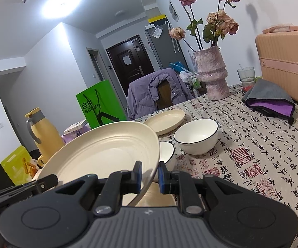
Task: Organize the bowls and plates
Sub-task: 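Carry both held cream plates toward the blue bowl and white bowls, then lower both held cream plates onto the table beside the blue bowl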
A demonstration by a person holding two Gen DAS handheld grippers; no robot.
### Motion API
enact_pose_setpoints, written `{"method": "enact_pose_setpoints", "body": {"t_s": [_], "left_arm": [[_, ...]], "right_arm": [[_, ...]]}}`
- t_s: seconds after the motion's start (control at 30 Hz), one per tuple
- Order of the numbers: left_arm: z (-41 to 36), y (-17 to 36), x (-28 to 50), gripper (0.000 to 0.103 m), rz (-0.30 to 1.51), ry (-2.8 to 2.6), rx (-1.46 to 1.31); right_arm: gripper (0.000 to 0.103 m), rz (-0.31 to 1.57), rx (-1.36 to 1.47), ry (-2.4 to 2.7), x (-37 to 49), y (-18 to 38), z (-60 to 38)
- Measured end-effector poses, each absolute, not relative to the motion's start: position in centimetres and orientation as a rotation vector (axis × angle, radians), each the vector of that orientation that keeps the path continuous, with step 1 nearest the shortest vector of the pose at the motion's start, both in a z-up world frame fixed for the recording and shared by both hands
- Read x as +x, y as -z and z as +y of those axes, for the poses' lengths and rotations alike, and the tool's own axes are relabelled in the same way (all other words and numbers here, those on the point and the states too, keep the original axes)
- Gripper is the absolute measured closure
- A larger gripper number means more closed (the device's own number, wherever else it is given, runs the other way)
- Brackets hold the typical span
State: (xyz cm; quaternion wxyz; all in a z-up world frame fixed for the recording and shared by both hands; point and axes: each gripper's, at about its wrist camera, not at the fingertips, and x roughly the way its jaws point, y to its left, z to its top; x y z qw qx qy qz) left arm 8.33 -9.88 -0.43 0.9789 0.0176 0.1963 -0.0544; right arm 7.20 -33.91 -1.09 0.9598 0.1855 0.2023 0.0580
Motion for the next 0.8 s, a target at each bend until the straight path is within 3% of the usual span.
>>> {"method": "enact_pose_setpoints", "body": {"t_s": [0.8], "left_arm": [[-9.9,2.4,8.6,0.086,0.446,0.118,0.041]], "right_arm": [[0.087,0.454,0.374,-0.113,7.3,2.7,-34.0]]}}
